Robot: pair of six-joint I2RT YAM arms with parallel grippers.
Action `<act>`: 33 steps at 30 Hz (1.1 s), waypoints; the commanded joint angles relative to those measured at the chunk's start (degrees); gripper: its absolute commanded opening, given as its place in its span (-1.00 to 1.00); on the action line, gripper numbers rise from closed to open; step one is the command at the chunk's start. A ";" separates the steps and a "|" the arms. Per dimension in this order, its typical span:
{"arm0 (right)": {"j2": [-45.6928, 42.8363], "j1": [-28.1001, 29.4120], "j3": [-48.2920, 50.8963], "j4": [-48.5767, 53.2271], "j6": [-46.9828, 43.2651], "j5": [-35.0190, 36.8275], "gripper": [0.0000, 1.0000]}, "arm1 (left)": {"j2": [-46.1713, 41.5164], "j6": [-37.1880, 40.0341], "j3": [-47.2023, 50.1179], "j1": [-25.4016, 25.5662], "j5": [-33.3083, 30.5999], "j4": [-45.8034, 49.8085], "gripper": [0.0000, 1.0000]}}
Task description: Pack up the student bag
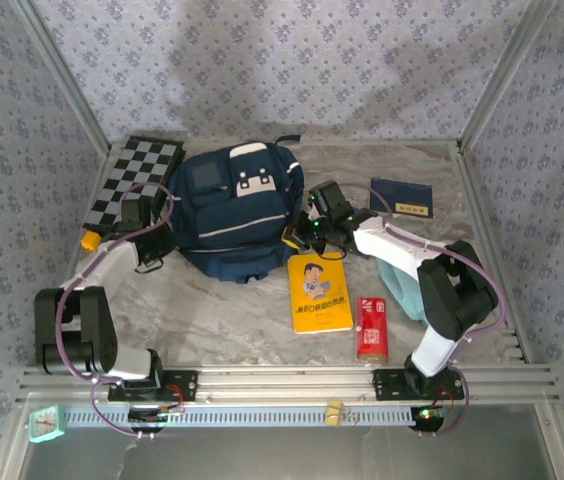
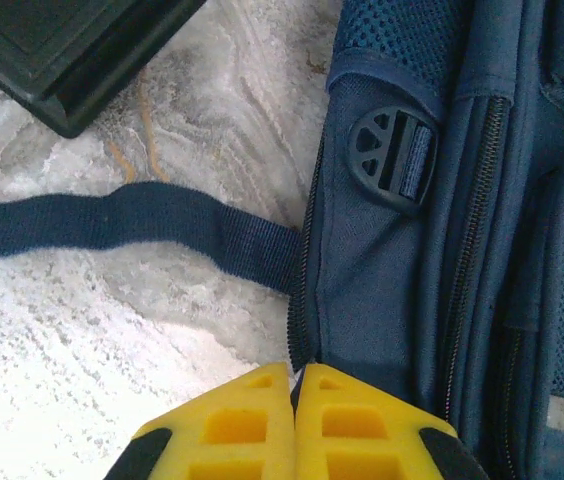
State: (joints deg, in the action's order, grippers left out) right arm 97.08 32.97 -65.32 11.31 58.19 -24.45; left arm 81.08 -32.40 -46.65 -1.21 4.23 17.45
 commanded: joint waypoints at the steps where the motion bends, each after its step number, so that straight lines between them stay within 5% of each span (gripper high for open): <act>1: 0.97 -0.45 -1.81 -1.99 -1.14 1.37 -1.00 | 2.32 1.12 -4.56 -1.89 -6.55 1.86 -1.00; 5: 3.25 -0.07 -2.53 -5.11 1.07 -0.94 -1.00 | 1.58 0.68 -5.83 -1.05 -5.78 2.96 -0.96; 13: 6.25 3.31 -3.90 -6.31 3.83 2.79 -1.00 | 0.51 0.84 -10.28 0.24 -6.02 8.72 -0.12; 18: 4.26 4.75 -4.54 -1.80 0.43 3.36 -0.51 | -1.41 0.59 -11.19 1.64 -3.82 11.96 0.03; 24: -2.77 4.34 -0.17 8.80 -7.91 11.38 0.12 | -3.98 -0.32 -9.33 10.11 -2.47 13.26 0.15; 33: -17.92 1.67 8.02 24.71 -16.45 20.76 0.43 | -13.63 -8.73 -2.76 27.86 -1.60 12.58 0.23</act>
State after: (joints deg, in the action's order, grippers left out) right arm 83.48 35.33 -59.68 26.39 45.58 -8.51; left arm 70.67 -36.82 -51.29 22.24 2.04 28.77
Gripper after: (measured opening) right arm 0.713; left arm 0.612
